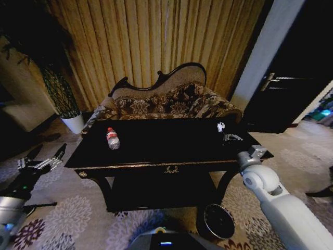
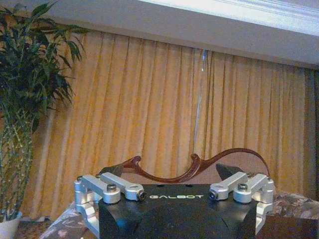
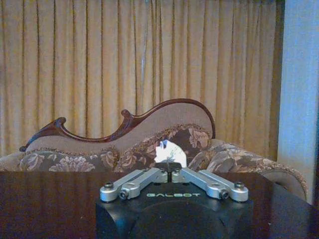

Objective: Move to the front of the table and place the trash on the table into the trash bin.

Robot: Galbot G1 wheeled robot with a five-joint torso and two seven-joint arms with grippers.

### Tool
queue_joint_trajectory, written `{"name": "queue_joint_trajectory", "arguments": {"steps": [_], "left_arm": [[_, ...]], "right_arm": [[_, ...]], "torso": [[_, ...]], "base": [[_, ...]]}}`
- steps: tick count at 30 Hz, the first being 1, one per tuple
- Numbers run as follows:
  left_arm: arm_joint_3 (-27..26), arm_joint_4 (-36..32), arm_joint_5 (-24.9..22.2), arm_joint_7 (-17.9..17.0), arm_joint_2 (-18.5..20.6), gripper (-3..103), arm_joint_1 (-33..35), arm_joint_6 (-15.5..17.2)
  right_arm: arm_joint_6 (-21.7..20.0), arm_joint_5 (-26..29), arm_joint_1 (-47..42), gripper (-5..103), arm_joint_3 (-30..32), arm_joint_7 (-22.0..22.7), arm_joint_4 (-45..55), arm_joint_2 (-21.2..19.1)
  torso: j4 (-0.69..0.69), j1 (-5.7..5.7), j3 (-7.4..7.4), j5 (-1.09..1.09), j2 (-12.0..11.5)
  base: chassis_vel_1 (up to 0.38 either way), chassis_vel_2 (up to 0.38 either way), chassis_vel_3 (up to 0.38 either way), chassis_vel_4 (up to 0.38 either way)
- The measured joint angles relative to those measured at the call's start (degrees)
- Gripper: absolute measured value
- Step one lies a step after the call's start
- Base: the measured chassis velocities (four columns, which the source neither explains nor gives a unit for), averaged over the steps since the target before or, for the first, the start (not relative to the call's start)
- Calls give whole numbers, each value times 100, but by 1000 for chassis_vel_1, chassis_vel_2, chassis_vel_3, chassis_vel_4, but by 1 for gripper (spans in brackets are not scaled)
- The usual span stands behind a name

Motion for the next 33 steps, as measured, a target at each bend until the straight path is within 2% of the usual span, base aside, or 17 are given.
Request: {"name": "queue_joint_trajectory", "arguments": {"steps": [13, 33], "left_arm": [[6, 13, 25, 5, -13, 100, -1, 1], [18, 3, 51, 38, -59, 100, -3, 5]], "right_arm": [[2, -41, -27, 0, -67, -2, 36, 93], [50, -79, -38, 0, -84, 7, -35, 196]], "torso": [[0, 0, 0, 0, 0], [0, 0, 0, 0, 0]], "base": [[22, -27, -18, 21], [135, -130, -133, 131]]}}
